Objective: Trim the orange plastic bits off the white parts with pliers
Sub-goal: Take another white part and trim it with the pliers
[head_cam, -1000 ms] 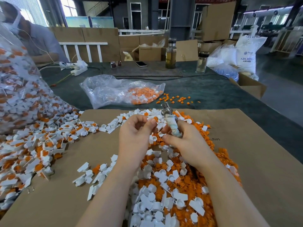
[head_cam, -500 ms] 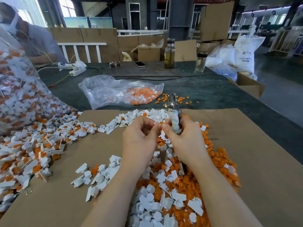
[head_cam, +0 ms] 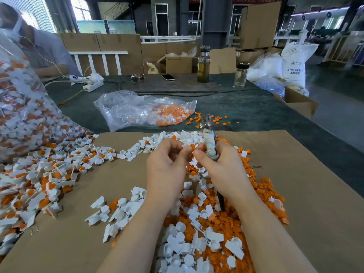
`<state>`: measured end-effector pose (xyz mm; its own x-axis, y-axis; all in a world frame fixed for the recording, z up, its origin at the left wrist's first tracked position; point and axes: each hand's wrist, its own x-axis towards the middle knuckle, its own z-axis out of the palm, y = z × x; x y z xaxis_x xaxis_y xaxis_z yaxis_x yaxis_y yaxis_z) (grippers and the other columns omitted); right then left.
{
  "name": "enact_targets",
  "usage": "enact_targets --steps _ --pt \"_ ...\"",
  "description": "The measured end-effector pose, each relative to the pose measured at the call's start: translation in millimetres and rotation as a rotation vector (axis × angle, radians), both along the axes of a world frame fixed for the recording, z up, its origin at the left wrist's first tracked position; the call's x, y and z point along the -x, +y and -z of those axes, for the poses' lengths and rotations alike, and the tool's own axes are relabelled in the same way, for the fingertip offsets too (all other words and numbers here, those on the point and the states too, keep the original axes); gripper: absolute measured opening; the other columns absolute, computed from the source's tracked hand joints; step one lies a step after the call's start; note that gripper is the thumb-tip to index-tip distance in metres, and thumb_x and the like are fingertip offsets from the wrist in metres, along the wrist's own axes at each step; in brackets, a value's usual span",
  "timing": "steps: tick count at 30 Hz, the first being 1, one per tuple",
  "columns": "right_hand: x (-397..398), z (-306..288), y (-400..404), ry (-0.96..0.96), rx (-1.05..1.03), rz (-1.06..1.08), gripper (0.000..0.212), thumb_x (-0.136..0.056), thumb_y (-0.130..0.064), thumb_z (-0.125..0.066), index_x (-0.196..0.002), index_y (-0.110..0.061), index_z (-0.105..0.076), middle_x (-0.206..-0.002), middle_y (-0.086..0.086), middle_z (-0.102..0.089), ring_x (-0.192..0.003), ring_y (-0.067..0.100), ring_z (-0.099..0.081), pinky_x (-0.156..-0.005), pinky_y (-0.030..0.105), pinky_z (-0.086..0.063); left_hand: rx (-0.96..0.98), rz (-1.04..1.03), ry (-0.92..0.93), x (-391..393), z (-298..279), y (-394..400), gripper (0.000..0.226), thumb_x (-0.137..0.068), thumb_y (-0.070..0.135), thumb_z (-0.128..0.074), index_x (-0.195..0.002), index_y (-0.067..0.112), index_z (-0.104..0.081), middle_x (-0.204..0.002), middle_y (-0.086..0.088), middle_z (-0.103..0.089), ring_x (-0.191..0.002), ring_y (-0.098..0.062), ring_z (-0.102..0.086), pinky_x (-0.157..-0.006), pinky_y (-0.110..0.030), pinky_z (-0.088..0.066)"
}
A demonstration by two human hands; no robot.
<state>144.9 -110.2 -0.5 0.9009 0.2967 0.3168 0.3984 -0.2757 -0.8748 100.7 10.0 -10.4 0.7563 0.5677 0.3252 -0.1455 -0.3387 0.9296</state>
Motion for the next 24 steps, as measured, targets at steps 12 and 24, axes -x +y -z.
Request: enact_targets --steps 12,24 --pt "2 -3 -8 0.046 0.244 -0.328 0.017 -0.087 -0.023 -0.068 -0.085 -0.032 -0.055 -0.072 -0.014 -0.058 -0.063 -0.005 -0.057 -0.054 0.010 -0.040 0.259 0.198 -0.171 4 -7 20 0.009 -0.093 0.008 -0.064 -0.084 0.009 -0.064 -0.069 0.005 -0.067 -0.068 -0.006 -0.065 -0.068 -0.018 -0.054" --pt "2 3 -1 -0.031 0.317 -0.270 0.006 -0.092 -0.025 -0.062 -0.096 -0.020 -0.061 -0.083 -0.002 -0.065 -0.071 0.014 -0.060 -0.064 0.037 -0.051 0.326 0.248 -0.192 4 -6 24 0.009 -0.093 0.008 -0.063 -0.084 0.011 -0.064 -0.071 0.003 -0.066 -0.068 -0.009 -0.062 -0.074 -0.029 -0.054"
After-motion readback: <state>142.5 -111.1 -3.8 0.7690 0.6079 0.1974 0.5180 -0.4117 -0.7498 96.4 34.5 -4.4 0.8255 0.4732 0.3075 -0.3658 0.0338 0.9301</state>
